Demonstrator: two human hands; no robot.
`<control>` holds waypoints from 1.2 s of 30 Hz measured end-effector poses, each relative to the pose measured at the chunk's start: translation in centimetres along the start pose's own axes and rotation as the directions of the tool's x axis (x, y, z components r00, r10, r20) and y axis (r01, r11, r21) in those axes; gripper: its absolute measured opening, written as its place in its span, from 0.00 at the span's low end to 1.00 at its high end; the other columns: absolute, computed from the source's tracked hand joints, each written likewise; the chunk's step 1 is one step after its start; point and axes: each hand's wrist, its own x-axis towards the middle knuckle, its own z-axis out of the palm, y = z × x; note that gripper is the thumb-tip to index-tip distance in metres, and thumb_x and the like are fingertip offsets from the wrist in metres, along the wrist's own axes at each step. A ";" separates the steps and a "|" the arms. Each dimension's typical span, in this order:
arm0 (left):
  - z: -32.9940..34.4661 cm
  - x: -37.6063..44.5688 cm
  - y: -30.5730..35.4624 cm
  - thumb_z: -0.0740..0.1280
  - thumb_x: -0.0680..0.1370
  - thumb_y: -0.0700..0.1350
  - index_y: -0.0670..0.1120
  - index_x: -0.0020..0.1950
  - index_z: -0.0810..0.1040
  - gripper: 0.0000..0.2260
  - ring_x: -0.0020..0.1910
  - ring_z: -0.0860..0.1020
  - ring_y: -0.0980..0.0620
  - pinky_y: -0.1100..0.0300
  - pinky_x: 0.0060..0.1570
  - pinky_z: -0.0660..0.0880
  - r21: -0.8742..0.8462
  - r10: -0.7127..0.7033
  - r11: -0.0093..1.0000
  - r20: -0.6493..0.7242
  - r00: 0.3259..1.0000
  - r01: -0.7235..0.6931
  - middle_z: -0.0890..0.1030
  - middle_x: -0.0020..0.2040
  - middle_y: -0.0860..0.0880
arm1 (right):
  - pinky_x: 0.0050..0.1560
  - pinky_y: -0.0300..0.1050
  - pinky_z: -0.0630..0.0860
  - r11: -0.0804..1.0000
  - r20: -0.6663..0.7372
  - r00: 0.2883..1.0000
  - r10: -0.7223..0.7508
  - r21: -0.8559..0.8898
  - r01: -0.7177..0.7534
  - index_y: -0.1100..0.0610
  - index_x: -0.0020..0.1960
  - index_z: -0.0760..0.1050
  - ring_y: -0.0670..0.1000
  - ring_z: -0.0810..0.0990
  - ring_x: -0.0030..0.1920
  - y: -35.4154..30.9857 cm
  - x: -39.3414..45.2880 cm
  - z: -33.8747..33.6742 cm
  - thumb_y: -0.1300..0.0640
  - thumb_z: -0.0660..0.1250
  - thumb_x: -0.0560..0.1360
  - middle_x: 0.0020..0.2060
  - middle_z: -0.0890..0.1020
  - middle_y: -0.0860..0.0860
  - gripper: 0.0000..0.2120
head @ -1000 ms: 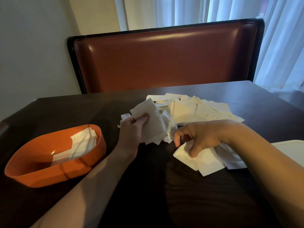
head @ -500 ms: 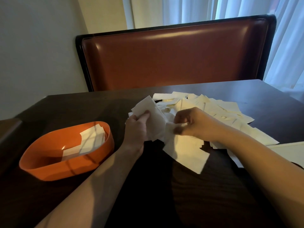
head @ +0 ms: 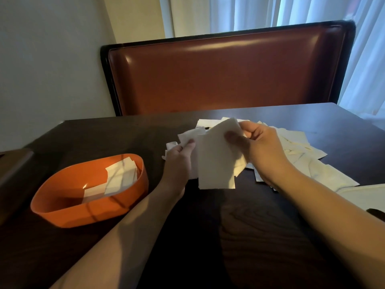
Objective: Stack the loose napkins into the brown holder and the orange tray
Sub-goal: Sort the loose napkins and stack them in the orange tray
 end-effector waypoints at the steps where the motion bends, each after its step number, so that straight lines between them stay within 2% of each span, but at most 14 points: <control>1: 0.1 -0.1 -0.1 0.57 0.84 0.47 0.51 0.47 0.76 0.11 0.46 0.79 0.51 0.56 0.43 0.77 0.019 -0.008 1.000 0.036 0.999 0.007 0.80 0.45 0.49 | 0.39 0.37 0.77 1.000 -0.027 0.999 -0.022 -0.022 0.021 0.55 0.52 0.84 0.44 0.82 0.38 0.1 -0.1 0.3 0.57 0.71 0.77 0.38 0.86 0.45 0.06; 4: 0.4 -0.2 -0.6 0.54 0.85 0.44 0.48 0.49 0.76 0.12 0.47 0.77 0.51 0.49 0.55 0.76 0.096 -0.022 0.995 0.099 0.995 0.012 0.78 0.44 0.52 | 0.39 0.31 0.74 0.992 -0.092 0.992 -0.085 -0.099 0.076 0.53 0.49 0.83 0.37 0.80 0.38 0.3 -0.1 0.9 0.58 0.72 0.76 0.35 0.83 0.37 0.03; 6: 0.5 -0.2 -0.8 0.55 0.84 0.44 0.50 0.47 0.77 0.13 0.49 0.78 0.50 0.46 0.60 0.75 0.077 -0.042 0.996 0.133 0.990 0.032 0.80 0.45 0.51 | 0.39 0.30 0.73 0.990 -0.106 0.990 -0.093 -0.115 0.081 0.55 0.49 0.83 0.37 0.79 0.37 0.6 -0.2 1.0 0.59 0.71 0.76 0.35 0.83 0.36 0.03; 9: 0.7 -0.3 -0.6 0.56 0.84 0.46 0.49 0.43 0.82 0.17 0.44 0.81 0.51 0.50 0.53 0.77 -0.052 -0.076 0.995 0.149 0.986 0.085 0.84 0.41 0.49 | 0.39 0.31 0.73 0.989 -0.106 0.990 -0.090 -0.124 0.076 0.57 0.50 0.83 0.39 0.79 0.38 0.8 -0.3 1.0 0.60 0.71 0.77 0.37 0.83 0.40 0.03; 13: 0.9 -0.2 -0.5 0.57 0.84 0.54 0.46 0.60 0.79 0.16 0.48 0.83 0.49 0.49 0.54 0.77 -0.146 -0.113 0.980 0.132 0.985 0.132 0.85 0.48 0.46 | 0.40 0.31 0.74 0.983 -0.124 0.988 -0.093 -0.166 0.071 0.53 0.50 0.82 0.38 0.79 0.39 1.0 -0.2 1.1 0.59 0.70 0.78 0.39 0.83 0.40 0.03; 16: 0.8 -0.2 -0.4 0.56 0.82 0.60 0.48 0.62 0.78 0.20 0.50 0.83 0.49 0.51 0.50 0.80 -0.151 -0.096 0.980 0.196 0.976 0.126 0.85 0.51 0.45 | 0.41 0.31 0.74 0.978 -0.136 0.985 -0.103 -0.196 0.075 0.51 0.49 0.81 0.38 0.79 0.40 1.2 -0.3 1.1 0.59 0.70 0.78 0.40 0.82 0.40 0.04; 21: 0.7 -0.1 -0.7 0.63 0.81 0.53 0.42 0.60 0.78 0.17 0.57 0.81 0.40 0.44 0.57 0.79 -0.102 -0.099 0.987 0.201 0.975 0.121 0.83 0.56 0.40 | 0.39 0.31 0.74 0.979 -0.123 0.990 -0.071 -0.201 0.046 0.55 0.50 0.81 0.38 0.79 0.38 1.2 -0.2 1.1 0.59 0.69 0.78 0.38 0.82 0.39 0.03; 23: 0.7 0.0 -0.7 0.61 0.82 0.53 0.44 0.58 0.79 0.14 0.55 0.82 0.42 0.45 0.56 0.79 -0.090 -0.107 0.988 0.177 0.978 0.124 0.84 0.54 0.42 | 0.36 0.31 0.72 0.988 -0.144 0.989 -0.023 -0.152 0.001 0.59 0.50 0.82 0.39 0.77 0.36 1.3 -0.1 1.0 0.57 0.68 0.79 0.34 0.82 0.42 0.07; 26: 0.5 -0.1 -0.6 0.60 0.83 0.51 0.47 0.51 0.80 0.11 0.48 0.84 0.48 0.48 0.53 0.80 -0.146 -0.084 0.983 0.158 0.984 0.108 0.86 0.45 0.48 | 0.38 0.43 0.69 0.997 -0.233 0.970 0.066 -0.014 -0.071 0.71 0.47 0.78 0.50 0.73 0.36 1.4 0.1 0.8 0.54 0.68 0.79 0.40 0.79 0.67 0.17; 27: 0.4 0.0 -0.6 0.60 0.83 0.51 0.47 0.51 0.80 0.11 0.47 0.84 0.49 0.48 0.54 0.80 -0.171 -0.079 0.980 0.148 0.986 0.104 0.86 0.45 0.48 | 0.39 0.46 0.69 0.996 -0.267 0.960 0.086 0.026 -0.082 0.73 0.46 0.76 0.53 0.71 0.37 1.2 0.2 0.6 0.53 0.69 0.78 0.41 0.77 0.70 0.19; 29: 0.2 0.0 -0.5 0.58 0.84 0.53 0.49 0.53 0.79 0.12 0.50 0.83 0.47 0.47 0.55 0.80 -0.203 -0.074 0.974 0.126 0.989 0.099 0.86 0.49 0.47 | 0.41 0.50 0.69 0.987 -0.283 0.949 0.136 0.125 -0.104 0.72 0.41 0.74 0.55 0.70 0.37 0.7 0.4 0.3 0.51 0.70 0.74 0.36 0.75 0.69 0.21; 31: 0.1 0.0 -0.4 0.57 0.84 0.54 0.51 0.53 0.78 0.12 0.50 0.83 0.47 0.46 0.54 0.80 -0.232 -0.072 0.968 0.107 0.992 0.096 0.84 0.50 0.46 | 0.42 0.52 0.69 0.946 -0.235 0.948 0.215 0.293 -0.141 0.66 0.37 0.75 0.56 0.71 0.38 0.1 0.6 -0.4 0.53 0.69 0.71 0.33 0.73 0.61 0.15; 33: 0.0 0.0 -0.4 0.57 0.84 0.53 0.49 0.55 0.78 0.13 0.49 0.83 0.47 0.48 0.51 0.80 -0.268 -0.078 0.958 0.103 0.992 0.104 0.85 0.50 0.45 | 0.41 0.51 0.71 0.886 -0.117 0.957 0.266 0.422 -0.194 0.65 0.45 0.77 0.56 0.74 0.39 -0.4 0.6 -1.1 0.57 0.66 0.73 0.35 0.75 0.56 0.09; 36: 0.1 -0.1 -0.5 0.56 0.84 0.53 0.48 0.59 0.78 0.14 0.54 0.82 0.45 0.46 0.54 0.80 -0.255 -0.076 0.961 0.129 0.989 0.107 0.84 0.54 0.44 | 0.40 0.45 0.79 0.877 0.062 0.972 0.229 0.421 -0.233 0.67 0.56 0.79 0.53 0.81 0.42 -0.6 0.3 -0.5 0.64 0.63 0.77 0.42 0.83 0.57 0.11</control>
